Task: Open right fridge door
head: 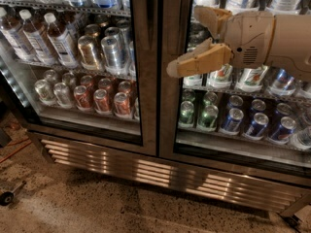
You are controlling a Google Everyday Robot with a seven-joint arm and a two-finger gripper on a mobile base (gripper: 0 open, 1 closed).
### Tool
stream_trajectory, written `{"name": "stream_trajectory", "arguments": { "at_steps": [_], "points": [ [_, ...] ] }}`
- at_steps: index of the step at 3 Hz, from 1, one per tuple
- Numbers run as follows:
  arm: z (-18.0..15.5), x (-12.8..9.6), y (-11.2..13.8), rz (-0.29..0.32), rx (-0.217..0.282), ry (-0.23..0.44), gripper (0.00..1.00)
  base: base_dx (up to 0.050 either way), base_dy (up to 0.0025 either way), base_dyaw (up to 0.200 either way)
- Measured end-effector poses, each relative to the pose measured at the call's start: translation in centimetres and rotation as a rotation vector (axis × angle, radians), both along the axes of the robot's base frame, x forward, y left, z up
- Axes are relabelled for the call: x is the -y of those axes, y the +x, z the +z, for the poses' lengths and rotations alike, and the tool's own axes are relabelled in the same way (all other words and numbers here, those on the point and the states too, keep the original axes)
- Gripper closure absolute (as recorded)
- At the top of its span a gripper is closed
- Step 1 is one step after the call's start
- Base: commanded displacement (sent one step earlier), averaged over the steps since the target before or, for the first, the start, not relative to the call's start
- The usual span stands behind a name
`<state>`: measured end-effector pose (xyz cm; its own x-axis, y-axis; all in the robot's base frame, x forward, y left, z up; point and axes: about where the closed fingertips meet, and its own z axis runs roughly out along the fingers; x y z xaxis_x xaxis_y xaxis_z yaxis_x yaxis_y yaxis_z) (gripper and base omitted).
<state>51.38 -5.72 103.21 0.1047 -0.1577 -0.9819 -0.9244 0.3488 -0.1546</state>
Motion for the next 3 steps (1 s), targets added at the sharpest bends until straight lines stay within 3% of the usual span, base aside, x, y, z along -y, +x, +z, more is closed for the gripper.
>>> {"name": "stream_trajectory", "arguments": {
  "at_steps": [1, 2, 3],
  "points": [
    [0.1, 0.03, -0.08, -0.017, 0.011, 0.018, 0.0, 0.0, 0.0, 0.0],
    [0.1, 0.03, -0.08, -0.017, 0.011, 0.018, 0.0, 0.0, -0.00002, 0.196],
    [0.1, 0.02, -0.08, -0.017, 0.011, 0.018, 0.0, 0.0, 0.0, 0.0]
  ]
}}
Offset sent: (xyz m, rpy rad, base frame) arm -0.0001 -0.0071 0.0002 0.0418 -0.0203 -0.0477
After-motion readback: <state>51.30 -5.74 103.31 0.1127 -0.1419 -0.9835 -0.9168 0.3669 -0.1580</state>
